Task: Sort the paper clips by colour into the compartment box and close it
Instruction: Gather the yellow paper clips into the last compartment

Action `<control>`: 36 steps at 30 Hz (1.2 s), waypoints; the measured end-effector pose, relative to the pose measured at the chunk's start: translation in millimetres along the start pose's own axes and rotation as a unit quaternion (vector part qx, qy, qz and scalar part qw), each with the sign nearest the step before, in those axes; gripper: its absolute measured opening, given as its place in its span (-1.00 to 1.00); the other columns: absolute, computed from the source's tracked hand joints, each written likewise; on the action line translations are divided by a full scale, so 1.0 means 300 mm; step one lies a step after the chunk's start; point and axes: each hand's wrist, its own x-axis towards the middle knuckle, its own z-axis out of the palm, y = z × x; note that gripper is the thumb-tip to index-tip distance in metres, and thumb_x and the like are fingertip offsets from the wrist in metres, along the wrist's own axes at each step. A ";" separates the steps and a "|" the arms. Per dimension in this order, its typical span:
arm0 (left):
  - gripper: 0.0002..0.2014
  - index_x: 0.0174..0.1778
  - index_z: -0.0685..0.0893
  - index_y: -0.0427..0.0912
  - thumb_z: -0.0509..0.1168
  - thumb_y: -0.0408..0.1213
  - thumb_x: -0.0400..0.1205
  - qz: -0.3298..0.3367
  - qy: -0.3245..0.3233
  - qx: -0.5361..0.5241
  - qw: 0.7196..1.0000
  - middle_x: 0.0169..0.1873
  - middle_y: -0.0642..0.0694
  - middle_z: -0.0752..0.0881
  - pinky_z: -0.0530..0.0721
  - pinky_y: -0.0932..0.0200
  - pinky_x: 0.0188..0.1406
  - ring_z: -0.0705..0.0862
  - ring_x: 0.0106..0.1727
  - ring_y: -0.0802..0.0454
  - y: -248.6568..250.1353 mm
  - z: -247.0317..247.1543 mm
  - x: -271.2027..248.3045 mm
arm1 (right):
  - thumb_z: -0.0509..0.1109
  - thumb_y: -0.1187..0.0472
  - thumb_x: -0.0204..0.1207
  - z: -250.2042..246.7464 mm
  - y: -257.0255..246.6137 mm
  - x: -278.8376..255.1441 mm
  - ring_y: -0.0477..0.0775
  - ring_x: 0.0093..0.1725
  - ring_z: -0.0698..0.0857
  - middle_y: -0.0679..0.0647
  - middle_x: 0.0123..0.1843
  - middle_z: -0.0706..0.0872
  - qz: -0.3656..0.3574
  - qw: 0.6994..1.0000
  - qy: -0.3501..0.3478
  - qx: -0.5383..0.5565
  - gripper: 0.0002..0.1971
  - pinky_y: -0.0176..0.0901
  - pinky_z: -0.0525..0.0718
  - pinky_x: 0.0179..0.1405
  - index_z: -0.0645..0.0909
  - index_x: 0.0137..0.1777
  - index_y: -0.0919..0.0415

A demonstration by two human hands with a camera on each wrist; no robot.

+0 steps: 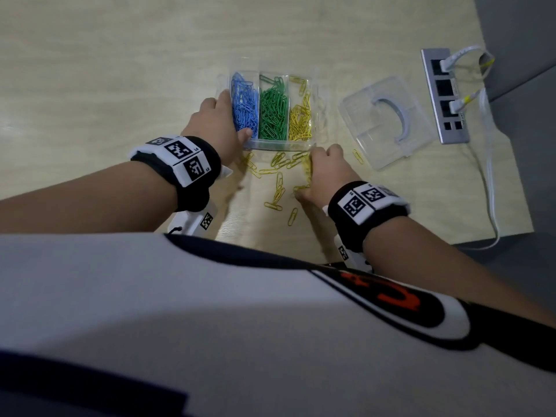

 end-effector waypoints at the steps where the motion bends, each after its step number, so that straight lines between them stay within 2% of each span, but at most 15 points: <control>1: -0.31 0.60 0.14 -0.17 0.26 0.00 0.64 0.000 -0.001 0.002 1.000 0.39 -0.32 0.42 0.50 -0.18 0.27 0.51 0.34 -0.34 0.000 0.000 0.000 | 0.58 0.00 0.39 0.006 -0.001 0.005 0.24 0.17 0.61 0.17 0.32 0.38 -0.013 1.000 0.009 0.003 -0.32 0.02 0.59 0.05 0.36 0.42 0.17; 3: -0.30 0.61 0.11 -0.17 0.25 0.01 0.65 -0.002 -0.003 0.003 1.000 0.41 -0.32 0.40 0.50 -0.17 0.28 0.51 0.35 -0.34 -0.001 0.000 0.000 | 0.49 0.09 0.49 0.016 0.007 0.016 0.24 0.13 0.62 0.18 0.26 0.45 -0.037 0.999 0.026 0.006 -0.48 0.01 0.61 0.07 0.42 0.39 0.21; 5: -0.29 0.62 0.10 -0.17 0.25 0.01 0.65 -0.002 -0.003 0.004 1.000 0.41 -0.32 0.40 0.50 -0.18 0.28 0.50 0.35 -0.34 -0.001 -0.001 -0.001 | 0.39 0.21 0.56 0.024 0.020 0.028 0.24 0.08 0.63 0.21 0.22 0.50 -0.062 0.997 0.047 -0.005 -0.61 -0.05 0.57 0.00 0.46 0.35 0.24; 7: -0.28 0.63 0.08 -0.17 0.25 0.01 0.65 -0.001 -0.004 0.005 1.000 0.42 -0.32 0.40 0.50 -0.18 0.29 0.50 0.35 -0.34 -0.002 -0.001 -0.001 | 0.33 0.31 0.57 0.026 0.033 0.040 0.25 0.07 0.64 0.22 0.19 0.54 -0.078 0.995 0.061 -0.030 -0.69 -0.10 0.51 -0.08 0.50 0.30 0.26; 10: -0.29 0.61 0.10 -0.18 0.25 0.02 0.64 0.000 -0.004 0.008 1.000 0.40 -0.33 0.41 0.52 -0.17 0.27 0.51 0.34 -0.34 0.000 0.000 0.001 | 0.25 0.33 0.59 0.009 0.047 0.051 0.25 0.07 0.63 0.24 0.16 0.57 -0.073 0.993 0.070 -0.059 -0.78 -0.13 0.43 -0.15 0.54 0.20 0.30; 18: -0.31 0.59 0.14 -0.20 0.26 0.01 0.64 0.002 -0.003 0.010 1.000 0.38 -0.35 0.42 0.51 -0.18 0.25 0.52 0.32 -0.36 0.001 -0.002 0.002 | 0.27 0.33 0.59 -0.101 0.105 0.091 0.25 -0.02 0.65 0.27 0.01 0.70 0.003 0.994 0.094 -0.055 -0.81 -0.12 0.50 -0.18 0.69 0.08 0.32; 21: -0.33 0.58 0.16 -0.20 0.25 0.00 0.64 0.003 -0.005 0.012 1.000 0.37 -0.35 0.43 0.52 -0.18 0.24 0.53 0.31 -0.36 0.004 0.000 0.001 | 0.30 0.26 0.60 -0.169 0.097 0.097 0.21 0.05 0.68 0.22 0.03 0.75 0.018 0.991 0.133 -0.002 -0.79 -0.18 0.53 -0.07 0.72 0.13 0.26; 24: -0.35 0.55 0.19 -0.21 0.26 0.00 0.64 0.008 -0.005 0.013 1.000 0.35 -0.35 0.44 0.52 -0.18 0.24 0.53 0.30 -0.37 0.007 0.003 0.003 | 0.33 0.21 0.59 -0.234 0.054 0.097 0.12 0.12 0.69 0.12 0.07 0.77 -0.001 0.977 0.202 0.066 -0.77 -0.28 0.49 -0.02 0.72 0.18 0.16; 26: -0.36 0.54 0.20 -0.20 0.26 0.01 0.63 0.009 -0.005 0.014 1.000 0.33 -0.34 0.45 0.54 -0.19 0.22 0.54 0.28 -0.38 0.009 0.007 0.003 | 0.34 0.17 0.59 -0.256 0.010 0.100 0.07 0.09 0.71 0.07 0.05 0.78 -0.034 0.969 0.218 0.114 -0.78 -0.31 0.51 0.02 0.72 0.16 0.14; 28: -0.36 0.53 0.21 -0.20 0.26 0.02 0.63 0.009 -0.005 0.017 1.000 0.32 -0.34 0.46 0.55 -0.20 0.21 0.54 0.27 -0.37 0.009 0.010 0.005 | 0.31 0.14 0.60 -0.261 -0.026 0.106 0.05 0.11 0.70 0.05 0.07 0.78 -0.056 0.967 0.213 0.127 -0.78 -0.25 0.57 0.11 0.71 0.16 0.14; 31: -0.37 0.50 0.23 -0.20 0.27 0.03 0.62 0.010 -0.005 0.019 1.000 0.30 -0.34 0.47 0.56 -0.21 0.21 0.55 0.26 -0.37 0.003 0.006 0.008 | 0.20 0.25 0.62 -0.252 -0.016 0.119 0.16 0.22 0.64 0.15 0.21 0.70 -0.001 0.979 0.183 0.090 -0.72 -0.17 0.54 0.08 0.62 0.25 0.19; 34: -0.39 0.49 0.25 -0.19 0.28 0.02 0.62 0.006 -0.002 0.016 1.000 0.31 -0.34 0.47 0.56 -0.22 0.22 0.54 0.27 -0.38 -0.002 -0.003 0.018 | 0.17 0.36 0.60 -0.229 0.051 0.110 0.30 0.27 0.60 0.32 0.29 0.61 0.082 0.993 0.079 -0.008 -0.71 -0.09 0.49 -0.02 0.52 0.28 0.37; 36: -0.39 0.49 0.25 -0.19 0.28 0.02 0.62 0.000 0.000 0.015 1.000 0.33 -0.34 0.46 0.54 -0.22 0.23 0.53 0.29 -0.38 -0.008 -0.013 0.024 | 0.17 0.36 0.62 -0.194 0.087 0.091 0.32 0.28 0.59 0.35 0.31 0.58 0.116 0.991 0.011 -0.064 -0.72 -0.03 0.53 0.03 0.50 0.27 0.45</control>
